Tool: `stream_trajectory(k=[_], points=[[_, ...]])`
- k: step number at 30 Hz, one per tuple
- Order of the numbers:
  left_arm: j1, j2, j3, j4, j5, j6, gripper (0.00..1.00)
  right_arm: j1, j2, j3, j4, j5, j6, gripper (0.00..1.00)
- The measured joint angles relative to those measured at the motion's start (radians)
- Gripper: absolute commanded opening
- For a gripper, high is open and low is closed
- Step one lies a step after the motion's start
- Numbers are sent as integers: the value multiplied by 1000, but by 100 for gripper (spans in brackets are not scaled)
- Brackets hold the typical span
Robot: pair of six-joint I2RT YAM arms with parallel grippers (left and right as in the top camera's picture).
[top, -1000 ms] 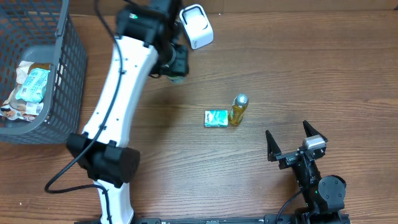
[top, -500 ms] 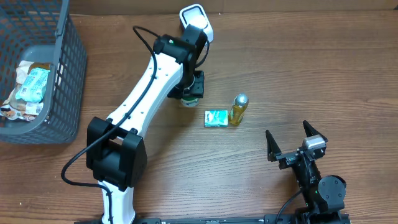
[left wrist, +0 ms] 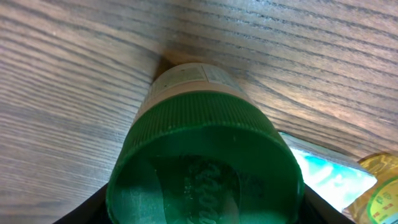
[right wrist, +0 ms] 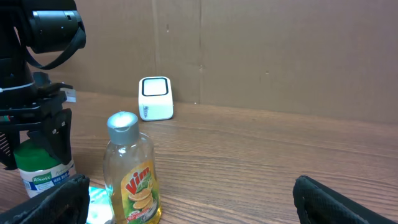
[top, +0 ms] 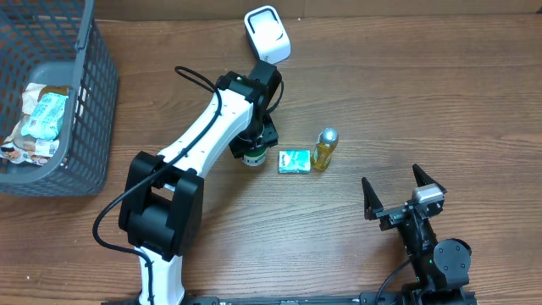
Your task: Scan the item barcode
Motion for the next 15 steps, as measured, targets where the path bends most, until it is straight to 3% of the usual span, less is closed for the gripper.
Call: stream_trajectory(k=[2, 5, 8, 15], points=[[-5, 0, 0, 2, 0, -17, 45, 0, 0, 0, 0, 0, 0, 100], [-10, 0, 0, 3, 0, -34, 68, 0, 0, 0, -1, 0, 1, 100], [-10, 0, 0, 2, 1, -35, 81, 0, 0, 0, 0, 0, 0, 100], [-10, 0, 0, 2, 0, 68, 85, 0, 0, 0, 0, 0, 1, 100]])
